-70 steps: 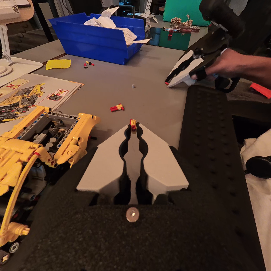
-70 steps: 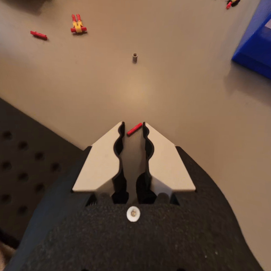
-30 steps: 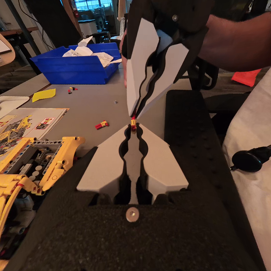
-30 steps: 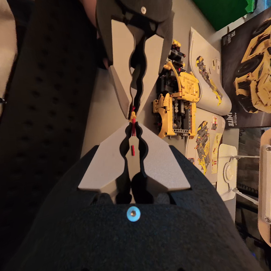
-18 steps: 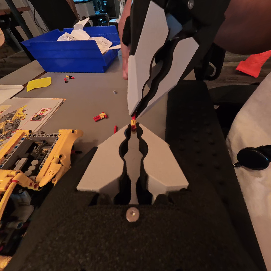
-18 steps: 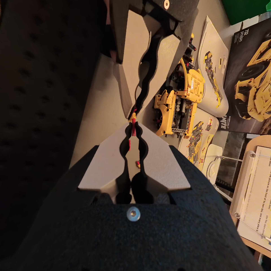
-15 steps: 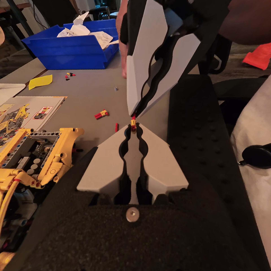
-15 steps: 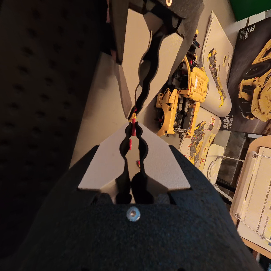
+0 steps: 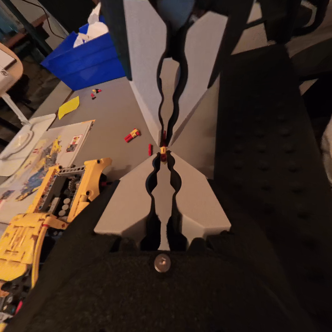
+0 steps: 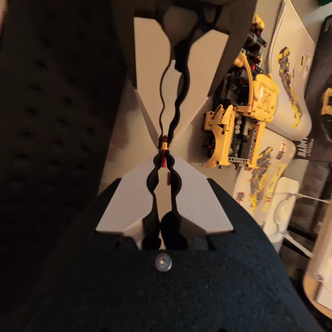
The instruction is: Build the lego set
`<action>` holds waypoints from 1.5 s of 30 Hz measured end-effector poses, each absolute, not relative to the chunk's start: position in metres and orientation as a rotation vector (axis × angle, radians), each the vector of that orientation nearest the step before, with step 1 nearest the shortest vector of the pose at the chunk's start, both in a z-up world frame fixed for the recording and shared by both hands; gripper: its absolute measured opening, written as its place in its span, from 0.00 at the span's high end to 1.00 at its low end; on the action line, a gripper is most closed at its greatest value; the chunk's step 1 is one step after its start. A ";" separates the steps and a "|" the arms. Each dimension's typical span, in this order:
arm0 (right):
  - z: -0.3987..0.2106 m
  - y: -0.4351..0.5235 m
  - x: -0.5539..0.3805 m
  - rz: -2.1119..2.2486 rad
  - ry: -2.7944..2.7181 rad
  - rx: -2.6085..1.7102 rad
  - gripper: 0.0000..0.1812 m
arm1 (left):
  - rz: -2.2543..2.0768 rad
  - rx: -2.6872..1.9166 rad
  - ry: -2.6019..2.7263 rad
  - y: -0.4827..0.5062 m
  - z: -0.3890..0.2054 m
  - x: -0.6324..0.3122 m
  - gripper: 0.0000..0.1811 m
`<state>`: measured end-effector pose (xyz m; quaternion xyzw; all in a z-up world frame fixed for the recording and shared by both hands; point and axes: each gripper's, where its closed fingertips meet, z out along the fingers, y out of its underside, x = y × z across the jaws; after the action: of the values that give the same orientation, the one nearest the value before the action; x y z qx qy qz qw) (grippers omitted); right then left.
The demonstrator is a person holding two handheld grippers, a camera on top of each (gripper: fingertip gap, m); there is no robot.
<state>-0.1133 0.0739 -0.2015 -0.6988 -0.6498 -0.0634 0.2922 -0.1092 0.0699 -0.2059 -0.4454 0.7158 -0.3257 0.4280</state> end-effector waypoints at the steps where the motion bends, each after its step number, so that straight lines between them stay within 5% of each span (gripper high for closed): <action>1: -0.203 0.074 -0.113 -0.130 -1.715 -1.881 0.98 | -0.791 -1.095 1.793 0.069 -0.206 -0.109 0.97; 18: -0.179 0.070 -0.104 0.465 -1.187 -1.923 0.95 | -0.914 -1.117 1.717 0.071 -0.192 -0.110 0.96; 45: -0.181 0.072 -0.114 0.567 -1.160 -1.859 0.98 | -0.905 -1.099 1.724 0.069 -0.190 -0.112 0.97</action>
<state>-0.1139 0.0722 -0.1812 -0.7436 -0.4638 0.2266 0.4250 -0.1120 0.0691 -0.1898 -0.4420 0.6934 -0.3639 0.4375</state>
